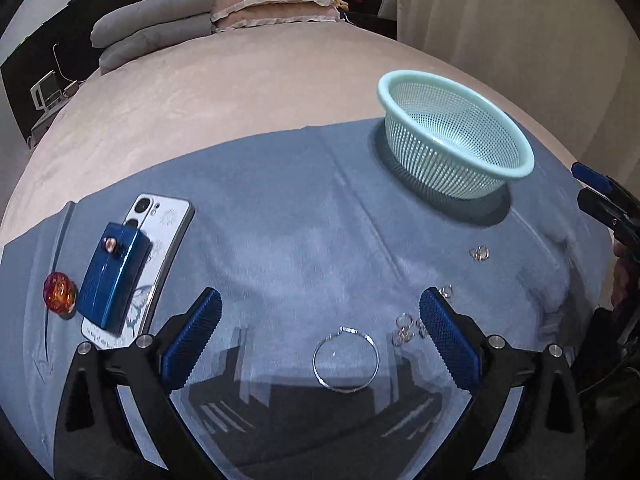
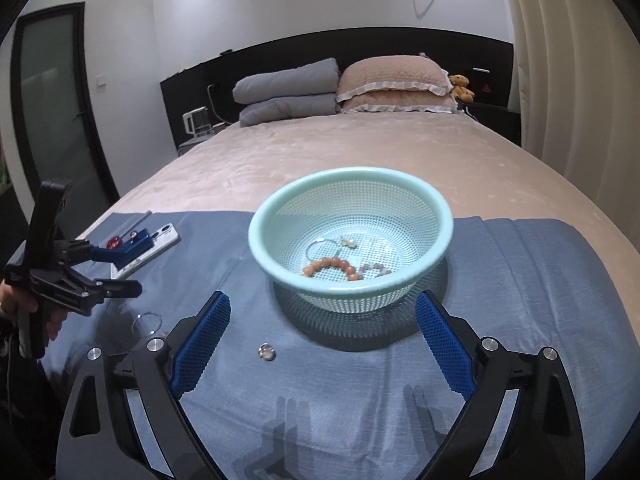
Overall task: Organize jewelry
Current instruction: 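Withdraw both tools from the basket toward the remaining earrings, then grasp a small silver earring with the right tool while the left tool grasps the second hoop, then carry the earring and hoop over the green basket and open both tools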
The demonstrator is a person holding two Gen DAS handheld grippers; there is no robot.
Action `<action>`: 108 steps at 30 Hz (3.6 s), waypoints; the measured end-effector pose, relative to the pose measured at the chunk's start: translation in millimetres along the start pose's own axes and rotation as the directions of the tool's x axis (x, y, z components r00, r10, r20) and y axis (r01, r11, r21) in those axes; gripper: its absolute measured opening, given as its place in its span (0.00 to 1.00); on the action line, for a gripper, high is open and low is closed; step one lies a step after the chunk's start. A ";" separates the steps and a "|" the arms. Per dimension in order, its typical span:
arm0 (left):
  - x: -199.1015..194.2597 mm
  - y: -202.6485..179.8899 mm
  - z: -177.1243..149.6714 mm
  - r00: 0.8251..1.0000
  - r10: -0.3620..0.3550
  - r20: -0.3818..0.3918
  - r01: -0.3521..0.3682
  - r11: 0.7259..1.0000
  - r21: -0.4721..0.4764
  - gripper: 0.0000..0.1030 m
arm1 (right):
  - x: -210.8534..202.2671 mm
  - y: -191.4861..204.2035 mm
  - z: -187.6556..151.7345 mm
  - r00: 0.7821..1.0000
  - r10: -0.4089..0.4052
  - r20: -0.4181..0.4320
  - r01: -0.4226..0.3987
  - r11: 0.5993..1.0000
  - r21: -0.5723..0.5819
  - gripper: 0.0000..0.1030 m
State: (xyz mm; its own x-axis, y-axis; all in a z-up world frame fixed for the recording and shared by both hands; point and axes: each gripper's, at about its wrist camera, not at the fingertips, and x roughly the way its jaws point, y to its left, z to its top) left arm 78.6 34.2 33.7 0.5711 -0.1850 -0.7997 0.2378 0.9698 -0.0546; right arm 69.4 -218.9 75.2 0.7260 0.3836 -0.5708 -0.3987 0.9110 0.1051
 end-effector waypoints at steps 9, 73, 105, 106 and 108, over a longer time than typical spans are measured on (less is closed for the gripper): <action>9.1 -10.3 -39.5 0.999 -0.004 -0.042 0.007 0.997 0.078 0.94 | 34.2 39.3 -27.9 0.990 0.073 -0.119 -0.082 0.994 -0.071 0.87; -43.9 -34.8 -24.9 0.999 -0.011 0.048 0.009 0.999 0.041 0.40 | 10.9 49.3 3.9 0.985 0.132 -0.115 -0.147 0.981 -0.130 0.04; 63.6 -113.9 117.0 0.984 -0.174 -0.030 0.175 0.943 0.284 0.40 | 66.6 -43.0 48.1 0.995 0.004 -0.105 -0.014 0.995 -0.100 0.04; 66.5 -112.0 117.1 0.984 -0.176 -0.031 0.178 0.943 0.282 0.40 | 69.2 -44.9 47.4 0.994 0.005 -0.112 -0.016 0.995 -0.098 0.04; 68.4 -110.8 116.1 0.982 -0.185 -0.030 0.186 0.942 0.279 0.40 | 72.9 -44.0 43.8 0.992 0.000 -0.126 -0.013 0.994 -0.104 0.04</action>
State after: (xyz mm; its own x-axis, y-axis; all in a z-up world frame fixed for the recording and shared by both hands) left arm 182.5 -104.4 54.5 0.4938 -0.3564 -0.7932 0.5490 0.8351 -0.0334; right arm 164.5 -224.3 64.7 0.6495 0.3611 -0.6691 -0.4643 0.8853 0.0271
